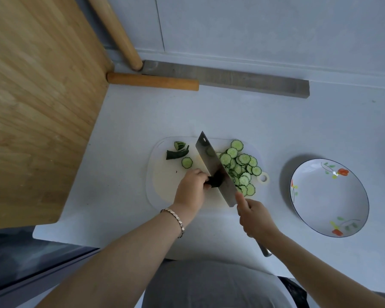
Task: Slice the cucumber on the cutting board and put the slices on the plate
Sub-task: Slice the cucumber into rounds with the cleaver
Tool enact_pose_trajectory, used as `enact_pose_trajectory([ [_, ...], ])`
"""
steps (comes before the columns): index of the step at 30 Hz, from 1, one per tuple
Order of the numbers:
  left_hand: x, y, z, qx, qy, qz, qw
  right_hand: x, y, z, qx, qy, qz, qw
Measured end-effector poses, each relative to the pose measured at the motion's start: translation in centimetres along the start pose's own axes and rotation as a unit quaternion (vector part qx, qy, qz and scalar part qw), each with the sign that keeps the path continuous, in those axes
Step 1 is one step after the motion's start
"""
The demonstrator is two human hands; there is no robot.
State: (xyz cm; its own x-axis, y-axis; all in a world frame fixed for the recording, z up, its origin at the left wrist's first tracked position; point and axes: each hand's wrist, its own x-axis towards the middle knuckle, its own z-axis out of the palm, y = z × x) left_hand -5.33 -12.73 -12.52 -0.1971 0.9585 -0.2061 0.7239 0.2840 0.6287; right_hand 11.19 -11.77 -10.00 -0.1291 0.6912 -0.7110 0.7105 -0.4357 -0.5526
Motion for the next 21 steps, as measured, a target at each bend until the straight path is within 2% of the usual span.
enact_pose_trajectory([
  [3,-0.2,0.1,0.3,-0.022,0.02,0.002,1.0,-0.2,-0.4,-1.2,0.046,-0.008,0.021,0.999],
  [8,-0.3,-0.1,0.3,-0.019,0.017,0.016,1.0,-1.1,-1.0,-2.3,0.05,-0.014,0.014,0.999],
  [21,0.1,0.0,0.4,-0.01,0.014,0.007,1.0,-2.0,0.3,-1.1,-0.015,0.0,0.008,1.0],
])
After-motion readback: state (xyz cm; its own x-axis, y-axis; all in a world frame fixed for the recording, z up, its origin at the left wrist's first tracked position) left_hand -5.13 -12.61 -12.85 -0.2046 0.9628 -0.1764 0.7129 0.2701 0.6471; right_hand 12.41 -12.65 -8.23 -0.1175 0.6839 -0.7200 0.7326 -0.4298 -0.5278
